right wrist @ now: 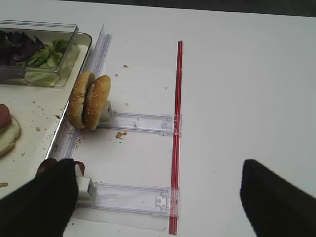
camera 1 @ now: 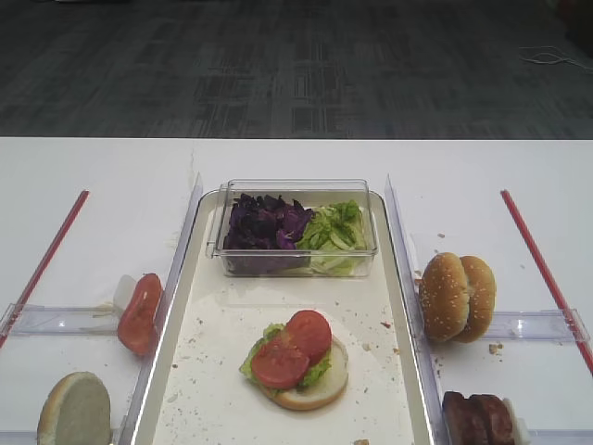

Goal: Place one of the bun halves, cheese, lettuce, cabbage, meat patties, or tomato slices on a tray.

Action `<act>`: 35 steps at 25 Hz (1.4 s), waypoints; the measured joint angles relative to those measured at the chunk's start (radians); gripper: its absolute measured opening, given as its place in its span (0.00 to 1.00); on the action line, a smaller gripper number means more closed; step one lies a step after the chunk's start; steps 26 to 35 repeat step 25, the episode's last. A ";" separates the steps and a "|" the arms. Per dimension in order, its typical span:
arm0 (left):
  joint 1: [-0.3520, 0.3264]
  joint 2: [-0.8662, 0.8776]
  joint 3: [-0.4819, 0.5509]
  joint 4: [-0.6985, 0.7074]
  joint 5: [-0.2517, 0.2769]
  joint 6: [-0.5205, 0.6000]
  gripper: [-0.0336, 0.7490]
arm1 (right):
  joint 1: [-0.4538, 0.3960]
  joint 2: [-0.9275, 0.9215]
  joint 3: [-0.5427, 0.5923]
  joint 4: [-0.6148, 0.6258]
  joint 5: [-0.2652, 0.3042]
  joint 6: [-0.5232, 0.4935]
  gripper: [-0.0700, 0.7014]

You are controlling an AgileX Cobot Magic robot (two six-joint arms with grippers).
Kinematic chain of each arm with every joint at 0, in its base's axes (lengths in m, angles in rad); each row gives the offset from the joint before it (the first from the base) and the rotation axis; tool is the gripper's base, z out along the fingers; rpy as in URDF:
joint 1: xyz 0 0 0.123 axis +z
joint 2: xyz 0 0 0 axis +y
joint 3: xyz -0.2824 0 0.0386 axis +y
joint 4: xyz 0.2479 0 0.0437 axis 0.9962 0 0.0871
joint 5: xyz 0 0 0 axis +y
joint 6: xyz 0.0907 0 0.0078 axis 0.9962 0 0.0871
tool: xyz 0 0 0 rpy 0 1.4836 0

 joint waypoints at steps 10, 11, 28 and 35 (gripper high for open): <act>0.000 0.000 0.000 0.000 0.000 0.000 0.75 | 0.000 0.000 0.000 0.000 0.000 0.000 0.98; 0.000 0.000 0.000 0.000 0.000 0.000 0.75 | 0.000 0.000 0.000 0.000 0.000 0.000 0.98; 0.000 0.000 0.000 0.000 0.000 0.000 0.75 | 0.000 0.000 0.000 0.000 0.000 0.004 0.99; 0.000 0.000 0.000 0.000 0.000 0.000 0.75 | 0.000 0.000 0.000 0.000 0.000 0.004 0.99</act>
